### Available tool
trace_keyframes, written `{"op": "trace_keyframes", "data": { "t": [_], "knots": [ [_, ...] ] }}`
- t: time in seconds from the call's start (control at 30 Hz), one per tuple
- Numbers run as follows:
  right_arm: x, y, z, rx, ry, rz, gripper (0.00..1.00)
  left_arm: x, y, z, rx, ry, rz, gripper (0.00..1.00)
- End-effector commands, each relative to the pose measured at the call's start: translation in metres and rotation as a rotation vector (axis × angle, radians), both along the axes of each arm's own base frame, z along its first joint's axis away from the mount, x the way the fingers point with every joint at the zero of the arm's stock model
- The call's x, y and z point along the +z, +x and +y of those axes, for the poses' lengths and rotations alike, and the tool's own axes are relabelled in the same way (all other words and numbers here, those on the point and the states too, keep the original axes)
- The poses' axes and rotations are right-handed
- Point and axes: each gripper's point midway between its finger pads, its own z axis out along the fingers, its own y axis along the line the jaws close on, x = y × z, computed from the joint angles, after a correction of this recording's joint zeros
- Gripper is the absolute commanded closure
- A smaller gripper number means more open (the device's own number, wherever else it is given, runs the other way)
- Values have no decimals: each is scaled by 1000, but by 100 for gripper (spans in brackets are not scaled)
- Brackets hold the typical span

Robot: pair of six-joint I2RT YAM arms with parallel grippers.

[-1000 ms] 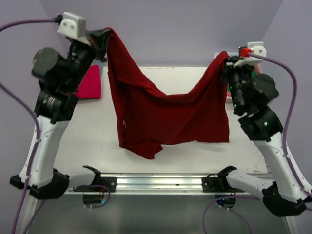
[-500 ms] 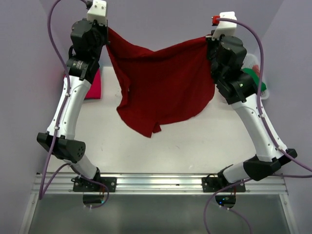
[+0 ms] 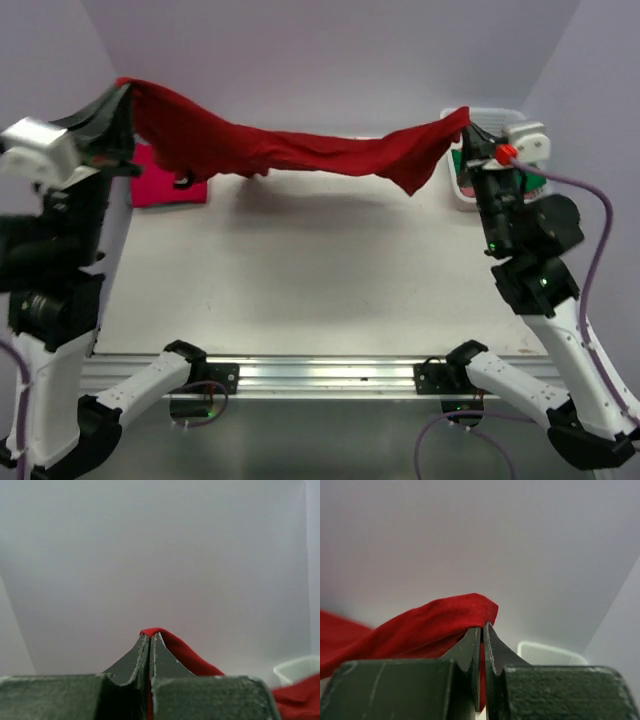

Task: Fold and stack the t-shirts
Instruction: Flatten out the tshirt

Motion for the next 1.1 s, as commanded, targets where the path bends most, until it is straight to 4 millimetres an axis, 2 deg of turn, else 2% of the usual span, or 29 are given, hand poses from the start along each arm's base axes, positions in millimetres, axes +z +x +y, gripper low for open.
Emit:
{"op": "trace_keyframes", "data": {
  "t": [0.0, 0.03, 0.07, 0.1, 0.13, 0.17, 0.23, 0.27, 0.3, 0.33, 0.37, 0.4, 0.5, 0.53, 0.57, 0.6, 0.63, 0.67, 0.7, 0.73, 0.8, 0.83, 0.87, 0.9, 0.93, 0.97, 1.0, 1.03, 1.07],
  "knots": [
    [80, -64, -11, 105, 79, -375, 100, 49, -51, 6, -51, 1, -208, 100],
    [86, -71, -12, 114, 82, -397, 100, 43, -44, 3, -48, 25, -177, 100],
    [92, -77, -15, 118, 89, -413, 100, 57, -55, 6, -55, 29, -197, 100],
    [96, -80, -16, 121, 92, -425, 100, 54, -54, -3, -95, 46, -185, 100],
    [101, -82, -18, 114, 105, -442, 100, 62, -66, -3, -120, 34, -231, 100],
    [99, -73, -17, 98, 108, -426, 100, 53, -59, -9, -141, 38, -220, 100],
    [100, -60, -18, 59, 115, -391, 100, 53, -52, -6, -116, 9, -228, 100],
    [82, -34, -14, 11, 84, -303, 100, 50, -42, -5, -91, 7, -210, 100],
    [84, -28, -15, -12, 77, -285, 100, 43, -19, -4, -38, 11, -171, 100],
    [78, -19, -16, -41, 74, -258, 100, 41, -10, -5, -23, 13, -158, 100],
    [70, -7, -17, -84, 72, -222, 100, 39, 0, -6, -10, 16, -147, 100],
    [60, 11, -12, -112, 52, -180, 100, 30, 23, -4, 46, 17, -109, 100],
    [38, 42, -10, -198, 6, -107, 100, 23, 54, 2, 149, 10, -98, 100],
    [22, 64, -2, -212, -20, -61, 100, 15, 75, 0, 179, 14, -78, 100],
    [17, 72, 0, -217, -26, -43, 100, 12, 86, -2, 187, 20, -67, 100],
    [15, 81, 1, -231, -25, -30, 100, -3, 114, -11, 179, 37, -18, 100],
    [0, 98, 3, -248, -41, 11, 100, -10, 130, -3, 197, 42, 12, 100],
    [-6, 107, 5, -254, -35, 29, 100, -9, 139, 0, 198, 36, 16, 100],
    [-3, 111, 4, -262, -27, 31, 100, -23, 159, -1, 197, 39, 50, 100],
    [-12, 120, 5, -271, -33, 59, 100, -29, 168, 5, 215, 43, 69, 100],
    [-10, 120, 4, -268, -18, 55, 100, -35, 177, 2, 206, 48, 90, 100],
    [-6, 118, 6, -250, -14, 43, 100, -36, 175, 0, 195, 49, 91, 100],
    [4, 108, 4, -232, 6, 14, 100, -39, 173, -4, 164, 48, 97, 100],
    [3, 103, 4, -219, 6, 6, 100, -31, 161, -3, 152, 38, 77, 100],
    [11, 96, 1, -213, 21, -25, 100, -29, 153, -5, 135, 36, 72, 100],
    [29, 75, -2, -171, 38, -75, 100, -26, 144, -7, 109, 27, 66, 100],
    [25, 67, 0, -139, 36, -77, 100, -12, 119, -8, 70, 29, 23, 100],
    [31, 56, 0, -110, 46, -104, 100, -12, 107, -10, 47, 33, 21, 100],
    [53, 23, -5, -45, 65, -178, 100, -9, 93, -15, 9, 38, 7, 100]
  ]
}}
